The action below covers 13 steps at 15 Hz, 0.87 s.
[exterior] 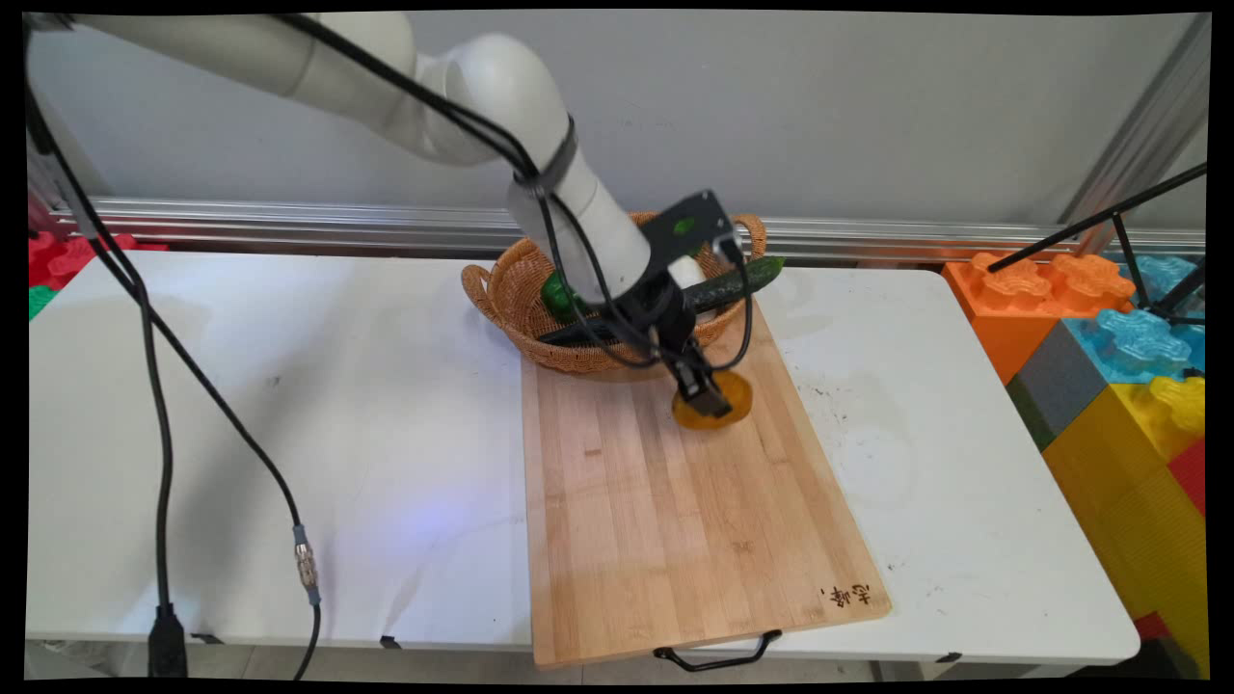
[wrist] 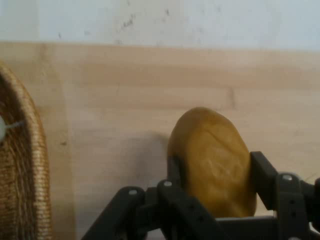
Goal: Place the picked object on the cutting board
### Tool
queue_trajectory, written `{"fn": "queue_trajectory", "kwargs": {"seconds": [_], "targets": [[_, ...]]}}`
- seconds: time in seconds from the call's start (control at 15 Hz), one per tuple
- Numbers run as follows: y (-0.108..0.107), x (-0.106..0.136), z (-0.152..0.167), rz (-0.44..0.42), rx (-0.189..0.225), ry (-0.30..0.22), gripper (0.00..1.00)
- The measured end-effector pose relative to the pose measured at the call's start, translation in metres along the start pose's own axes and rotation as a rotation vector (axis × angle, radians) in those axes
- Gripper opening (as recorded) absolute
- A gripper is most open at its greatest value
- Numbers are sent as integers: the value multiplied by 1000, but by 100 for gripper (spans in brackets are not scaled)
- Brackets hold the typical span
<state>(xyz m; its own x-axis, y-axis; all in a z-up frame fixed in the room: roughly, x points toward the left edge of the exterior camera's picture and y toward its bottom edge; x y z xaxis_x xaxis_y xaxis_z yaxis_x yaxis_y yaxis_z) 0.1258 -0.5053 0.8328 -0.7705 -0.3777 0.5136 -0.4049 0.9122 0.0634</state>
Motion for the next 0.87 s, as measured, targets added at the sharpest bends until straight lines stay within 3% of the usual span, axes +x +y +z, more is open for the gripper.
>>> {"fn": "queue_trajectory", "kwargs": {"seconds": [0.53,0.6,0.87], "targets": [[-2,-25,22,23,35,-61,0],[-2,-26,23,26,38,-63,100],[-3,-26,19,30,45,-55,100]]}}
